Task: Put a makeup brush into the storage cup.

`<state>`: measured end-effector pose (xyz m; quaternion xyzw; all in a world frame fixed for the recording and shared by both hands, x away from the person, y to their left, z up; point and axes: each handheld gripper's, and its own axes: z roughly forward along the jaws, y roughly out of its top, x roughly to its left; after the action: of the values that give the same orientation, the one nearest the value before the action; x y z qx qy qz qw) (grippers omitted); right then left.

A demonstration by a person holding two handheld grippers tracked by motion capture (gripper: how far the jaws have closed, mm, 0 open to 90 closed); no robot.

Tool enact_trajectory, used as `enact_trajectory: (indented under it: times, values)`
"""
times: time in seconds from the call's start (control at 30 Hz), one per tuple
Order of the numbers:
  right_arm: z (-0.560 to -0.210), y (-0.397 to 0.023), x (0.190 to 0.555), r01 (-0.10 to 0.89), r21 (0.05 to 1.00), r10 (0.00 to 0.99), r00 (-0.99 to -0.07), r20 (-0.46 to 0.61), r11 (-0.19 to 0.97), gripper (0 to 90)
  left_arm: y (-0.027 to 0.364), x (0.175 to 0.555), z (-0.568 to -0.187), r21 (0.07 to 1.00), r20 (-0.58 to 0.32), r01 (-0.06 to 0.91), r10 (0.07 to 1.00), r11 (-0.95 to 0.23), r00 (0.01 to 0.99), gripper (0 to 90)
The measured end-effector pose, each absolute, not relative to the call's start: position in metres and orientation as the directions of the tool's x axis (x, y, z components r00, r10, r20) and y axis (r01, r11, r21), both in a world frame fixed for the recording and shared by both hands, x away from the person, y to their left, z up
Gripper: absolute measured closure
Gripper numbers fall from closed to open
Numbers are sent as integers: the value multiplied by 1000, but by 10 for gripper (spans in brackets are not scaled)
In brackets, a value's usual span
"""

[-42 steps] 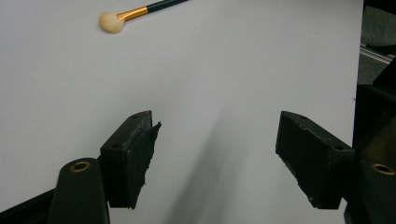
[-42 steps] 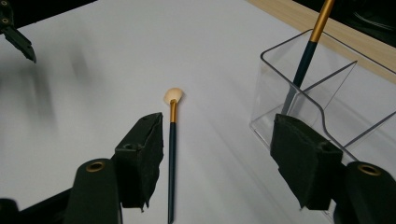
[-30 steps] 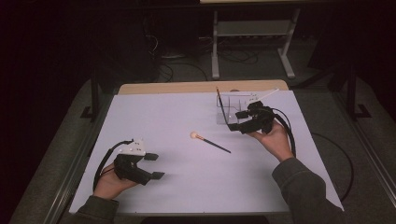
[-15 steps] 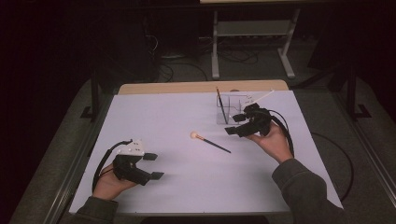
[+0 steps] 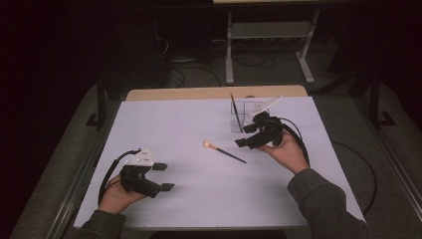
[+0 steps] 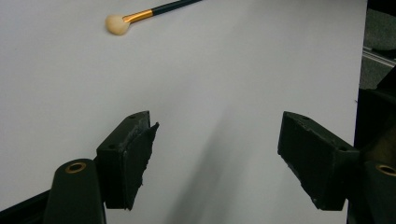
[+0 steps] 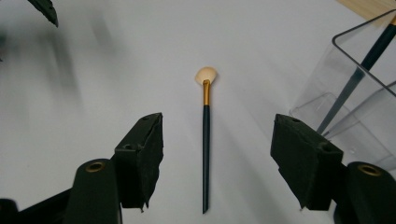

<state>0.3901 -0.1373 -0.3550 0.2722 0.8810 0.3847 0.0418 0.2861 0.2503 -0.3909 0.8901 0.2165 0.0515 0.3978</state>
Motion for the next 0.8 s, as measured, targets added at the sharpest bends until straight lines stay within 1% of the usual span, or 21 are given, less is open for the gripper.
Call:
enact_trajectory:
  times: [0.53,0.8]
  values:
    - [-343,-110,404,428,673,481,-868,121,603,339,253,286,-390,735,-80,347,433,-583,898,254]
    - [-345,-101,414,402,664,457,-884,101,630,337,254,286,-390,735,-84,351,437,-580,896,254]
